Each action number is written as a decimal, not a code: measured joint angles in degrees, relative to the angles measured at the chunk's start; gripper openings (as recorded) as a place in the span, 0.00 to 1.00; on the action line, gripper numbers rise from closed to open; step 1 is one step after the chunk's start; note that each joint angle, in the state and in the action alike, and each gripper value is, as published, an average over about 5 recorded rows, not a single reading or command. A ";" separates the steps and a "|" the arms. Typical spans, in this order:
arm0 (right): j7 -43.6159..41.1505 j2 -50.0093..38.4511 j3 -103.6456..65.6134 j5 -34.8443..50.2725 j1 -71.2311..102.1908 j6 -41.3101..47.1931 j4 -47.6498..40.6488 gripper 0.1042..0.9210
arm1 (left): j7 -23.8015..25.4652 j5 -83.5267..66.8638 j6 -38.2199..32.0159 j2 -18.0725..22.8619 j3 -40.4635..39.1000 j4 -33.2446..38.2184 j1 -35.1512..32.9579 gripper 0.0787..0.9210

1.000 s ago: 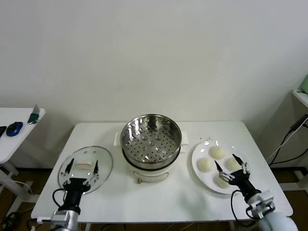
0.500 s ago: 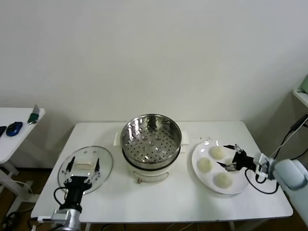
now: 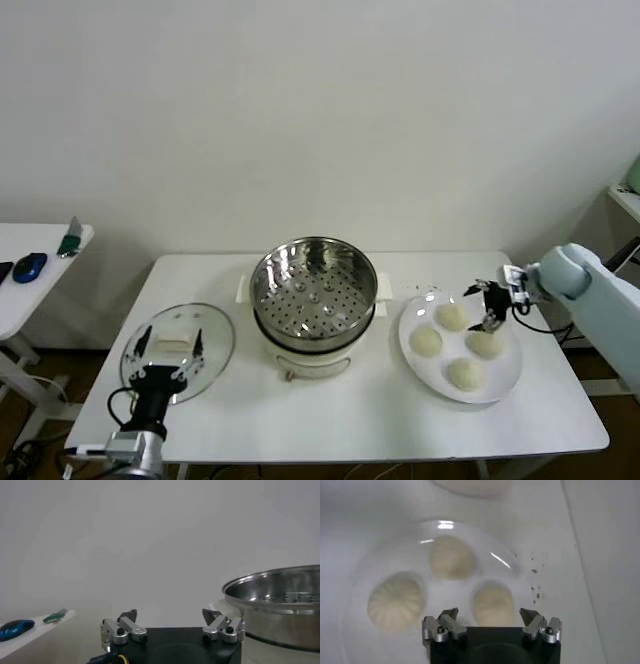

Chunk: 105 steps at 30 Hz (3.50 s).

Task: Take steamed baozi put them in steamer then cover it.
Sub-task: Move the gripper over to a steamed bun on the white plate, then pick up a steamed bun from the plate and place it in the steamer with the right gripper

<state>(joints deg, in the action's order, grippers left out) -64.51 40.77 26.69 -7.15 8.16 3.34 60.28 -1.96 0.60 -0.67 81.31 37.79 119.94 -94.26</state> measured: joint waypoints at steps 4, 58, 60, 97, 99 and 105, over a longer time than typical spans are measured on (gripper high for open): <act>-1.48 3.77 6.10 -1.73 -5.51 -0.94 -6.37 0.88 | 0.10 0.13 0.26 -0.32 0.37 -0.07 0.23 0.88; -3.96 19.12 20.42 -5.37 -14.13 -7.64 -27.03 0.77 | 0.09 -0.84 0.38 -2.10 4.23 -1.80 -0.44 0.88; -4.12 18.88 21.51 -4.76 -15.48 -8.42 -26.47 0.77 | 0.09 -1.00 0.36 -2.13 4.38 -1.75 -0.59 0.88; -3.79 39.19 42.52 -7.55 -41.32 -35.05 -6.21 0.78 | 2.24 -0.57 1.58 -6.04 2.71 0.03 -2.74 0.88; -3.39 40.87 41.75 -9.92 -39.95 -36.34 -7.23 0.78 | 2.52 -0.71 1.73 -6.46 2.80 0.07 -2.69 0.88; -1.96 45.05 39.87 -16.97 -35.98 -39.49 -10.99 0.78 | 2.94 -1.09 2.25 -7.60 2.86 0.12 -2.04 0.88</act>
<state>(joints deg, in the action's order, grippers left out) -66.47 85.81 66.56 -24.12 -27.83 -36.15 49.29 0.98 -0.49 1.59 73.71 40.64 120.05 -96.30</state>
